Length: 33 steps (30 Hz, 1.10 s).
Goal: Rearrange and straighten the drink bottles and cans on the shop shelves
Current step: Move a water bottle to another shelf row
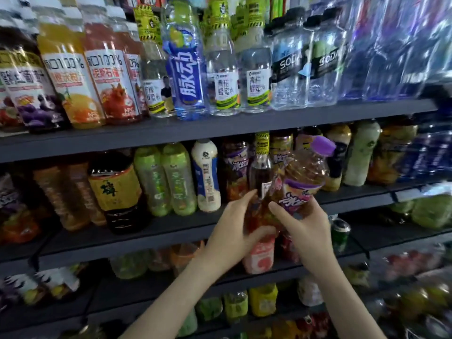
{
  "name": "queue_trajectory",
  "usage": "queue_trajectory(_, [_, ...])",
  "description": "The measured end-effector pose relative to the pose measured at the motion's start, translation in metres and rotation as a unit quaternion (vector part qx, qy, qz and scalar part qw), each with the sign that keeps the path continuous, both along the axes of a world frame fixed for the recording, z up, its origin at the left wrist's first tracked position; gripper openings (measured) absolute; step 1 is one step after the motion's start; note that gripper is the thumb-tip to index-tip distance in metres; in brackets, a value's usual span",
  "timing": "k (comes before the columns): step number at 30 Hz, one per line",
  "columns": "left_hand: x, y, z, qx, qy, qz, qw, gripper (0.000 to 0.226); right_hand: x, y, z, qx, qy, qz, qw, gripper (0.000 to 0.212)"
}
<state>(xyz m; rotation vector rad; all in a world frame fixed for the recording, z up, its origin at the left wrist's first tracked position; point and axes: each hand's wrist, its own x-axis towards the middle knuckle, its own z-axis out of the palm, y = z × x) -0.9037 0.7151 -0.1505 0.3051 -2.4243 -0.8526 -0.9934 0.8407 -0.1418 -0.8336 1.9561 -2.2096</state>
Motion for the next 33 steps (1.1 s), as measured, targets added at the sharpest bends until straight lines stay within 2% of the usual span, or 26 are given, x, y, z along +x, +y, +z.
queue_trajectory(4, [-0.049, 0.000, -0.014, -0.003, 0.061, 0.120, 0.991, 0.054, -0.060, 0.028, -0.013, 0.009, -0.022, -0.027, 0.999, 0.030])
queue_trajectory(7, [-0.091, 0.000, -0.010, -0.032, 0.102, 0.227, 0.968, 0.051, -0.099, 0.039, -0.020, 0.033, -0.007, -0.023, 0.999, 0.033])
queue_trajectory(12, [-0.139, 0.002, 0.000, -0.056, 0.088, 0.301, 0.948, 0.069, -0.131, 0.036, -0.032, 0.032, 0.016, 0.000, 0.999, 0.035])
queue_trajectory(15, [-0.159, 0.003, 0.004, -0.104, 0.042, 0.381, 0.918, 0.089, -0.138, 0.031, -0.035, 0.020, 0.032, 0.014, 0.999, 0.035])
queue_trajectory(17, [-0.171, 0.003, 0.001, -0.105, 0.019, 0.409, 0.906, 0.094, -0.142, 0.027, -0.036, 0.014, 0.044, 0.020, 0.999, 0.036])
queue_trajectory(20, [-0.182, -0.001, -0.007, -0.069, 0.024, 0.422, 0.904, 0.090, -0.148, 0.022, -0.038, 0.015, 0.078, 0.029, 0.996, 0.038])
queue_trajectory(22, [-0.183, -0.005, -0.011, -0.037, 0.067, 0.405, 0.911, 0.086, -0.152, 0.018, -0.040, 0.021, 0.098, 0.032, 0.994, 0.039])
queue_trajectory(27, [-0.166, 0.004, -0.020, 0.085, 0.186, 0.259, 0.944, 0.078, -0.158, 0.004, -0.042, 0.060, 0.158, 0.006, 0.986, 0.043])
queue_trajectory(30, [-0.134, 0.009, -0.025, 0.156, 0.255, 0.225, 0.927, 0.076, -0.155, -0.006, -0.036, 0.101, 0.179, 0.007, 0.979, 0.047])
queue_trajectory(33, [-0.094, 0.007, -0.033, 0.188, 0.324, 0.202, 0.905, 0.071, -0.148, -0.017, -0.034, 0.084, 0.150, 0.013, 0.985, 0.060])
